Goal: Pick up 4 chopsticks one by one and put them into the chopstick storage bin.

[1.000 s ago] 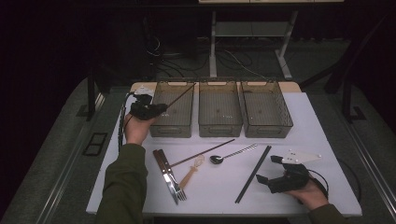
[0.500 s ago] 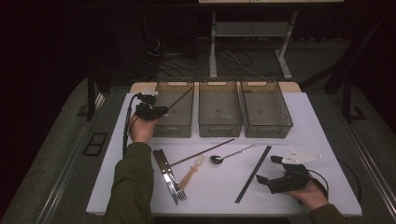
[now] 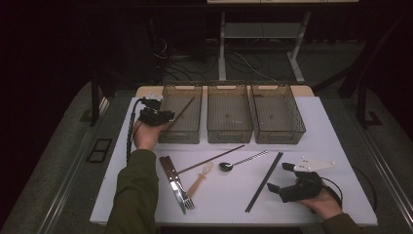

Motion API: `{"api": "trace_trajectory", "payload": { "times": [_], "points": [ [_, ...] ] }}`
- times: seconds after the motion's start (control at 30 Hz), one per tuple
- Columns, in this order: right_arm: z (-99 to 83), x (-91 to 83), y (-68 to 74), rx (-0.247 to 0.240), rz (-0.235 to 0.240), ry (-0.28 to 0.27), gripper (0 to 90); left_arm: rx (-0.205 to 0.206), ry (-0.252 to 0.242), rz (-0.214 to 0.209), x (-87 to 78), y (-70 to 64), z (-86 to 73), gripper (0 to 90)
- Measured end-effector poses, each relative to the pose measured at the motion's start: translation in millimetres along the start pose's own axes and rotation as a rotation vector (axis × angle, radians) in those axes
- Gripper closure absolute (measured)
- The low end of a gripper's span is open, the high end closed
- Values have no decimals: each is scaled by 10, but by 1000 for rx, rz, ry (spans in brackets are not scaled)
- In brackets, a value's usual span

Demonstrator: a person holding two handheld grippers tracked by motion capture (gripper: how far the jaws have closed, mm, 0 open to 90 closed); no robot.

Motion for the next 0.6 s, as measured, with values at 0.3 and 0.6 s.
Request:
{"api": "trace_trajectory", "payload": {
  "times": [0.3,0.6],
  "points": [
    [-6,0,-8,5,-2,2,44,48,-17,-39,-100,-61,-70,630],
    [-19,-17,-1,8,-10,0,43,116,-46,-96,-194,-187,-99,528]
  ]
}}
Point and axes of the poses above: each handheld gripper's, and its own axes: x roughly forward along the jaws, z roughly out of its top, y roughly to its left, the point moved 3 cm from there along x, roughly forward along the jaws, and after that the axes turned 12 degrees about y, right-handed, at the moved point
